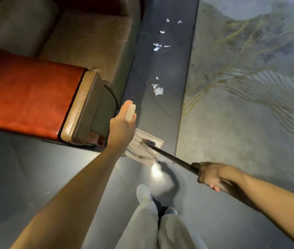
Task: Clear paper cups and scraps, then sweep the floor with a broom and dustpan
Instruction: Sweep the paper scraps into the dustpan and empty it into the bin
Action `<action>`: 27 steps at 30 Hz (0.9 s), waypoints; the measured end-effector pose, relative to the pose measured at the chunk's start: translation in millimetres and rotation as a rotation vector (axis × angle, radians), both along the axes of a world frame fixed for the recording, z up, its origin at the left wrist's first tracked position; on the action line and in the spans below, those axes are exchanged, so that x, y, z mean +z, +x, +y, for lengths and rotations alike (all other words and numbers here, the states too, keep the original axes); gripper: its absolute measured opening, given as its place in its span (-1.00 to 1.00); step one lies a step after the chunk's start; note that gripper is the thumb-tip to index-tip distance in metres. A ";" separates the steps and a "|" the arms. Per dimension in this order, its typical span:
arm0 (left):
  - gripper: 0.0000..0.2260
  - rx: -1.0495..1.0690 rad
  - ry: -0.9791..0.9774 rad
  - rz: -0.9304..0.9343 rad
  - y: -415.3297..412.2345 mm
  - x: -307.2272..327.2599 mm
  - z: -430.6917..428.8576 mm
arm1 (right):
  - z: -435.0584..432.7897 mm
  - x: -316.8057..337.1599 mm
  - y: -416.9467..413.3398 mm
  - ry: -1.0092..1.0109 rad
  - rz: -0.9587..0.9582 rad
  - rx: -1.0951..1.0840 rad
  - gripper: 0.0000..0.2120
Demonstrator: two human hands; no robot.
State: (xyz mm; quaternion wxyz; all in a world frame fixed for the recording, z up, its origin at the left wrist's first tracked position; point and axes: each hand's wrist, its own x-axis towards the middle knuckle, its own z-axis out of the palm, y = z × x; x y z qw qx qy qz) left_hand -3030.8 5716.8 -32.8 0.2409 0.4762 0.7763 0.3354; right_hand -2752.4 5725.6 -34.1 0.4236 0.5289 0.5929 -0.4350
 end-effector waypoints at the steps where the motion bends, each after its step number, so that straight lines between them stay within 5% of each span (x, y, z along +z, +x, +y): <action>1: -0.75 -0.038 0.000 0.019 -2.0 1.6 4.6 | 0.4 6.6 2.7 -0.008 0.011 0.007 -0.76; 15: -0.78 0.018 0.018 -0.078 -27.6 13.3 160.4 | 179.2 16.2 0.4 0.141 0.077 -0.260 -0.73; 22: -0.73 0.102 -0.083 -0.118 -32.3 4.2 280.6 | 345.3 14.2 -17.3 0.269 0.101 -0.143 -0.84; 27: -0.73 0.173 -0.044 -0.098 -40.4 2.0 330.0 | 441.3 -1.4 -57.1 0.319 0.015 0.069 -0.65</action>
